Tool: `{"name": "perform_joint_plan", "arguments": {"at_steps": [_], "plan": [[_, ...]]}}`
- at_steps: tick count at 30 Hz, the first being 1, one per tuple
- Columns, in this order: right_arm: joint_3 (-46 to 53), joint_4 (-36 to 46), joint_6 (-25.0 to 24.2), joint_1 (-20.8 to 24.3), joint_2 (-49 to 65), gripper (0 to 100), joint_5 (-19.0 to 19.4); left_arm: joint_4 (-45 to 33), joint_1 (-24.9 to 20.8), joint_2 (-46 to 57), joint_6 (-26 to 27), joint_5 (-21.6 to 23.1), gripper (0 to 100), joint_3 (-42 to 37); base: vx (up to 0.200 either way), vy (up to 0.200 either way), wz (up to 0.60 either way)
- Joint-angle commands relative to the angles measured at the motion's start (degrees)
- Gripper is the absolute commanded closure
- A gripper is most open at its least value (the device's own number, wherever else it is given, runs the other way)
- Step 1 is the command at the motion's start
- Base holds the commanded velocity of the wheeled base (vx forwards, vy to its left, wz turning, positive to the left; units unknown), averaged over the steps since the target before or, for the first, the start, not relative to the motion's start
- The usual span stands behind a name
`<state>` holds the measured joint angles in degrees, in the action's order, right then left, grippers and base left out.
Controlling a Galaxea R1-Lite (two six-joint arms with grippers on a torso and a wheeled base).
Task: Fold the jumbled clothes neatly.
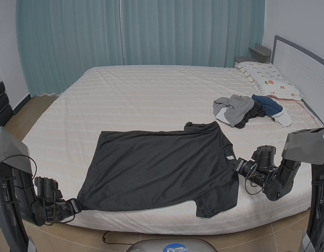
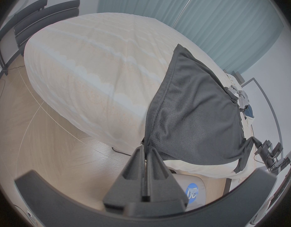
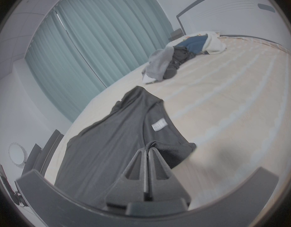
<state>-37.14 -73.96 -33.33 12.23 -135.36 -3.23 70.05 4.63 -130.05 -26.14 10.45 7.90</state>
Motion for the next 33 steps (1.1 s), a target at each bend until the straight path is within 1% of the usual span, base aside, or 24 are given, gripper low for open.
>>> {"name": "perform_joint_plan", "arguments": {"at_steps": [1,2,8,13,14,17,18,24,26,30,33], "plan": [[-5.3,2.2,0.0,0.3,0.5,100,0.0,0.0,0.1,-0.1,-0.1,0.0,100,0.0,0.000,0.000,0.00],[-7.9,3.2,0.1,0.3,-1.0,100,-0.1,0.0,0.0,-0.1,-0.1,0.0,100,0.0,0.000,0.000,0.00],[-13.4,4.0,0.5,0.3,-5.3,100,-2.4,0.0,0.0,-0.2,-0.1,0.0,100,0.0,0.000,0.000,0.00],[-16.2,3.6,0.7,0.5,-8.1,100,-2.8,0.0,0.0,-0.2,-0.1,0.0,100,0.0,0.000,0.000,0.00],[-17.3,3.6,0.8,0.7,-8.9,100,-4.0,0.0,0.0,-0.2,-0.1,0.0,100,0.0,0.000,0.000,0.00],[-17.8,3.6,0.9,0.7,-9.6,100,-4.9,0.0,0.0,-0.2,-0.1,0.0,100,0.0,0.000,0.000,0.00],[-17.4,3.6,0.9,0.7,-9.7,0,-4.8,0.0,0.0,-0.2,-0.1,0.0,100,0.0,0.000,0.000,0.00],[-15.2,2.8,1.9,0.3,-8.5,0,-4.2,0.0,0.0,-0.2,-0.1,0.0,100,0.0,0.000,0.000,0.00],[-13.7,1.2,3.4,-0.4,-6.7,0,-3.6,0.0,0.0,-0.2,-0.1,0.0,100,0.0,0.000,0.000,0.00],[-10.8,0.0,3.6,-1.2,-3.1,0,-2.9,0.0,0.0,-0.2,-0.1,0.0,100,0.0,0.000,0.000,0.00],[-6.9,0.0,3.4,-1.3,-0.2,0,-0.5,0.0,0.0,-0.2,-0.1,0.0,100,0.0,0.000,0.000,0.00]]}}
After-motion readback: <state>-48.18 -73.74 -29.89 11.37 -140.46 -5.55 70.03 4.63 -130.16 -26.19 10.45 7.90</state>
